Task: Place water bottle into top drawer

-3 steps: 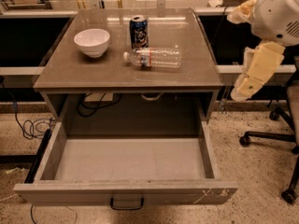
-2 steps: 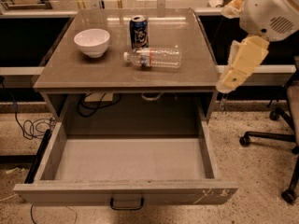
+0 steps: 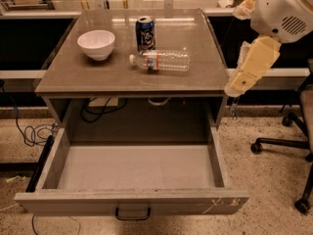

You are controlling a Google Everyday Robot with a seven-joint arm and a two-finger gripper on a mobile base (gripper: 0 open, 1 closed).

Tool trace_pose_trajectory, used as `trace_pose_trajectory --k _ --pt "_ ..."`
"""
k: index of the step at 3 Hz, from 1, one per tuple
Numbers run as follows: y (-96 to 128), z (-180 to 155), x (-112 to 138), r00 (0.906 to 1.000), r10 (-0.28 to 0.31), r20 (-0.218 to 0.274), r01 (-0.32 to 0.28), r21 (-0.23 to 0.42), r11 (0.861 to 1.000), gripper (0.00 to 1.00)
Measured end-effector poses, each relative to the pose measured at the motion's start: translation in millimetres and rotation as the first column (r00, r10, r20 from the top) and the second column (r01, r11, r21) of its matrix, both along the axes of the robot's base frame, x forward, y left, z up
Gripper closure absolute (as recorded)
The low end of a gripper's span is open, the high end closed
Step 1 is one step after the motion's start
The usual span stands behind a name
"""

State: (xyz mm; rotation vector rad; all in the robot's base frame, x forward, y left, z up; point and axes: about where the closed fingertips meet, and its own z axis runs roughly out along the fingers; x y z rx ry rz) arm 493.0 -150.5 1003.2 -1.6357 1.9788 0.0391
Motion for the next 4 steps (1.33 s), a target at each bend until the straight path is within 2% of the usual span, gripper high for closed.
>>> trace_pose_trajectory --k 1,2,3,4 --pt "13.9 -5.9 29.4 0.9995 -0.002 0.031 0.000 0.046 0.999 0.00" --pt "38.5 -21.4 80.9 0.9983 -0.011 0.058 0.005 0.103 0.995 0.00" --pt "52.8 -39.1 120.4 0.9970 -0.038 0.067 0.028 0.138 0.990 0.00" --pt "52.6 -65.0 152.5 0.9957 -0.082 0.045 0.074 0.150 0.986 0.00"
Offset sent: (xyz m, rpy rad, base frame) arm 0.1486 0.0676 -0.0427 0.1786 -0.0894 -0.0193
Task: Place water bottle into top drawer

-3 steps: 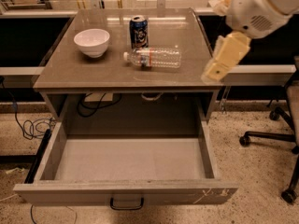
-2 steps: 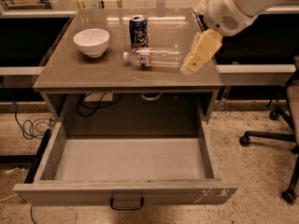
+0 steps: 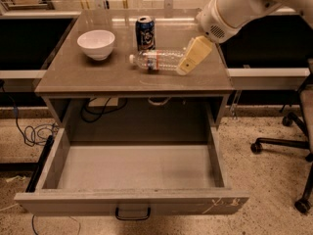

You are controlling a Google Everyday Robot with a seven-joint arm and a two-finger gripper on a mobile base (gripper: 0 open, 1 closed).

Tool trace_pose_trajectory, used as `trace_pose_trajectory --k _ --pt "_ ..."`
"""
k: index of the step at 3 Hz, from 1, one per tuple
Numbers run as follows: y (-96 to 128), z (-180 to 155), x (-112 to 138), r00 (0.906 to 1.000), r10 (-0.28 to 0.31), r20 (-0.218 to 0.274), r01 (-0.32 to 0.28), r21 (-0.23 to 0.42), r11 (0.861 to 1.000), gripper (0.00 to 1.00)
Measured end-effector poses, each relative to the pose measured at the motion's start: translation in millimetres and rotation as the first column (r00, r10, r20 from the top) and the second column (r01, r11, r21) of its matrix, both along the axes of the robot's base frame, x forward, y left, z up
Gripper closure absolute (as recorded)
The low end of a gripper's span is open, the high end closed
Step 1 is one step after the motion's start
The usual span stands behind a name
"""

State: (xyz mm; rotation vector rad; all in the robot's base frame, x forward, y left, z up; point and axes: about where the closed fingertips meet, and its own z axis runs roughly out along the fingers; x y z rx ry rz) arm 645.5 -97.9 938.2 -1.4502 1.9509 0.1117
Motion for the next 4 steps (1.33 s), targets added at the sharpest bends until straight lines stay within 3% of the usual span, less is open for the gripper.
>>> trace_pose_trajectory --k 2,3,4 --pt "-6.2 -58.6 46.3 0.9939 -0.075 -0.081 0.076 0.008 0.997 0.00" --pt "9.5 -73.4 64.2 0.9935 -0.056 -0.099 0.057 0.013 0.998 0.00" --pt "50.4 -79.5 85.1 0.9941 0.018 -0.107 -0.016 0.020 1.000 0.00"
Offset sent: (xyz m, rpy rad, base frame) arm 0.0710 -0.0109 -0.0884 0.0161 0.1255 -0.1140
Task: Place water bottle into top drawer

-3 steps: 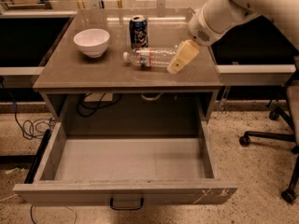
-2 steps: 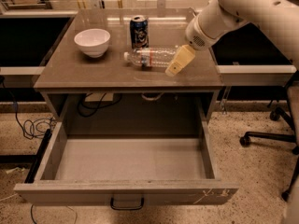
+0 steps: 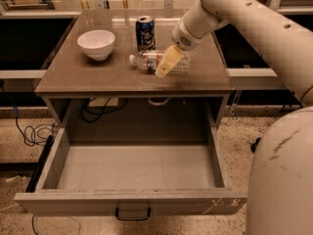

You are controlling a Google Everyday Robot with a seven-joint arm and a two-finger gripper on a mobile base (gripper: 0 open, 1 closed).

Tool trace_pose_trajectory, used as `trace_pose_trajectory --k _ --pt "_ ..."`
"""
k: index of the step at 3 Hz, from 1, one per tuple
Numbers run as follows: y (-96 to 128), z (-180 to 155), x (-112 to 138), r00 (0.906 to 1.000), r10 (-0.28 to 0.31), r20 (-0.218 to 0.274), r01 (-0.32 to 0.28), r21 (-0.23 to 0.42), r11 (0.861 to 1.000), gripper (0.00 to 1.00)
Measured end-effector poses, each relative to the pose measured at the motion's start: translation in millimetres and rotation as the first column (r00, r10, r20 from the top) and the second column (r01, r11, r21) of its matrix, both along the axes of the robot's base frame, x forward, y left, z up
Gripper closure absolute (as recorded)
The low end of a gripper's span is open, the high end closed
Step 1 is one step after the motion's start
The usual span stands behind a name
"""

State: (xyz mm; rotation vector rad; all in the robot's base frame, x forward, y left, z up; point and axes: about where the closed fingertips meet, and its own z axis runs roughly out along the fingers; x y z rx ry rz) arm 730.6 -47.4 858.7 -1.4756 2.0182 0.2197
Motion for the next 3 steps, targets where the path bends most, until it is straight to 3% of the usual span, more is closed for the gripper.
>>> trace_pose_trajectory --k 1,3 --pt "0.2 0.0 0.1 1.0000 0.000 0.000 0.000 0.000 1.000 0.00" --pt "0.2 0.0 0.1 1.0000 0.000 0.000 0.000 0.000 1.000 0.42"
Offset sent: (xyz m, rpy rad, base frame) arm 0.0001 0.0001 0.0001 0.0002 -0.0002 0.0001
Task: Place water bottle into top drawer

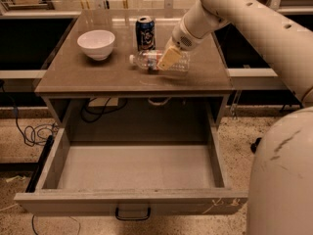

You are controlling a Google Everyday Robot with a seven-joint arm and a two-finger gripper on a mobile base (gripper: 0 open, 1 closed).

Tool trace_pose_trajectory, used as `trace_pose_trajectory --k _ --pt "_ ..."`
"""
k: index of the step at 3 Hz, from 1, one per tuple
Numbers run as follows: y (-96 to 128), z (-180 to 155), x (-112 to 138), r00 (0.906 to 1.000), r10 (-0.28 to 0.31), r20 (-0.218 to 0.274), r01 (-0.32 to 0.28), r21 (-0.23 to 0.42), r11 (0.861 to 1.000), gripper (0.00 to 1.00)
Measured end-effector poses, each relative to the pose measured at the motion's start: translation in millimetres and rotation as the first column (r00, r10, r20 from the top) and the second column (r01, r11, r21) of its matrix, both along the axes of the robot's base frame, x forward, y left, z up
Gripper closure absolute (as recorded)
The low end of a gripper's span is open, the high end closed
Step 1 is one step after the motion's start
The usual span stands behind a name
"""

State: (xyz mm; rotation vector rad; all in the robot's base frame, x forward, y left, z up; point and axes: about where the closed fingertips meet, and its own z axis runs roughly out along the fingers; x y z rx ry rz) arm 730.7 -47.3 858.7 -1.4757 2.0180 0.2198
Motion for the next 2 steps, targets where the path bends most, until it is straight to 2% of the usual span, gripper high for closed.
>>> trace_pose_trajectory --k 2 --pt "0.1 -0.1 0.0 1.0000 0.000 0.000 0.000 0.000 1.000 0.89"
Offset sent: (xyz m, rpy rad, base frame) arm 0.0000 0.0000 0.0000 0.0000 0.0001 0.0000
